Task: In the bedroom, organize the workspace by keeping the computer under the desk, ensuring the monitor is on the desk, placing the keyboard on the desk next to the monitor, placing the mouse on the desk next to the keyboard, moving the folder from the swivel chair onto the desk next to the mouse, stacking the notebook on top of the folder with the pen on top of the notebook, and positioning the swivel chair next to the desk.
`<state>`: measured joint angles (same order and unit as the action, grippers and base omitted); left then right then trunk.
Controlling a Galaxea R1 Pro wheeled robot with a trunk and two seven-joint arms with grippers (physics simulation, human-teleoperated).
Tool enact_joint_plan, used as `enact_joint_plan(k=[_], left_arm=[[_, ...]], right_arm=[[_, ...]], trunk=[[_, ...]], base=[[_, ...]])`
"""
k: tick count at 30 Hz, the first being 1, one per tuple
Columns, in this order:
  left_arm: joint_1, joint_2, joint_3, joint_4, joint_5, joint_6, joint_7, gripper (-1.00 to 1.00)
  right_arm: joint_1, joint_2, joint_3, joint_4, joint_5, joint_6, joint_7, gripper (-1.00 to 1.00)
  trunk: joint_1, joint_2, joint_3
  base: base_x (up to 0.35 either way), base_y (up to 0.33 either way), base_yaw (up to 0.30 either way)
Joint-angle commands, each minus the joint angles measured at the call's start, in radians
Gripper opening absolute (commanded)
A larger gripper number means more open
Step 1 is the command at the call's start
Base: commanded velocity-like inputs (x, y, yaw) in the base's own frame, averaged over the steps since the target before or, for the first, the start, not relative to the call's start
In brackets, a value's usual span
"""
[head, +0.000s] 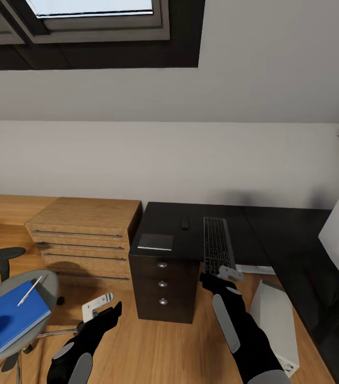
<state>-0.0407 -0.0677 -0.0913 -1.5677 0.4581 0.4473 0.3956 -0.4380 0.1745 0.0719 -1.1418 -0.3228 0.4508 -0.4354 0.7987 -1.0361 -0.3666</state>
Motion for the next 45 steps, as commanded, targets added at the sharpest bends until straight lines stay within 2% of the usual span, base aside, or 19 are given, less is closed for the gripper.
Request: enact_joint_plan(k=[1, 10, 11, 15, 30, 38, 45], left_arm=[[-0.001, 0.000, -0.001, -0.002, 0.011, 0.002, 0.009, 1.00], [-0.001, 0.000, -0.001, -0.002, 0.012, 0.004, 0.009, 1.00], [-0.001, 0.000, -0.001, -0.002, 0.011, 0.002, 0.009, 1.00], [-0.001, 0.000, -0.001, -0.002, 0.011, 0.002, 0.009, 1.00], [-0.001, 0.000, -0.001, -0.002, 0.011, 0.002, 0.009, 1.00], [-0.001, 0.000, -0.001, -0.002, 0.011, 0.002, 0.009, 1.00], [-0.001, 0.000, -0.001, -0.002, 0.011, 0.002, 0.009, 1.00]], right_arm=[[-0.001, 0.000, 0.001, -0.002, -0.009, 0.002, -0.007, 1.00], [-0.001, 0.000, 0.001, -0.007, -0.009, -0.005, -0.004, 1.00], [0.000, 0.000, 0.003, -0.001, -0.008, -0.058, -0.005, 1.00], [0.001, 0.000, 0.003, 0.000, -0.006, -0.071, -0.005, 1.00], [0.001, 0.000, 0.009, 0.002, -0.002, -0.078, -0.003, 1.00], [0.001, 0.000, 0.041, 0.002, -0.001, -0.078, -0.004, 1.00], [0.001, 0.000, 0.045, 0.002, -0.001, -0.078, -0.005, 1.00]], trunk=[[0.000, -0.001, -0.001], [0.000, -0.001, -0.001], [0.000, -0.001, -0.001], [0.000, -0.001, -0.001], [0.000, -0.001, -0.001], [0.000, -0.001, -0.001], [0.000, -0.001, -0.001]], base=[[0.000, 0.000, 0.000], [0.000, 0.000, 0.074], [0.050, 0.000, 0.269], [0.151, 0.032, 0.274], [0.287, 0.094, 0.278], [0.307, 0.141, 0.279], [0.311, 0.111, 0.279]])
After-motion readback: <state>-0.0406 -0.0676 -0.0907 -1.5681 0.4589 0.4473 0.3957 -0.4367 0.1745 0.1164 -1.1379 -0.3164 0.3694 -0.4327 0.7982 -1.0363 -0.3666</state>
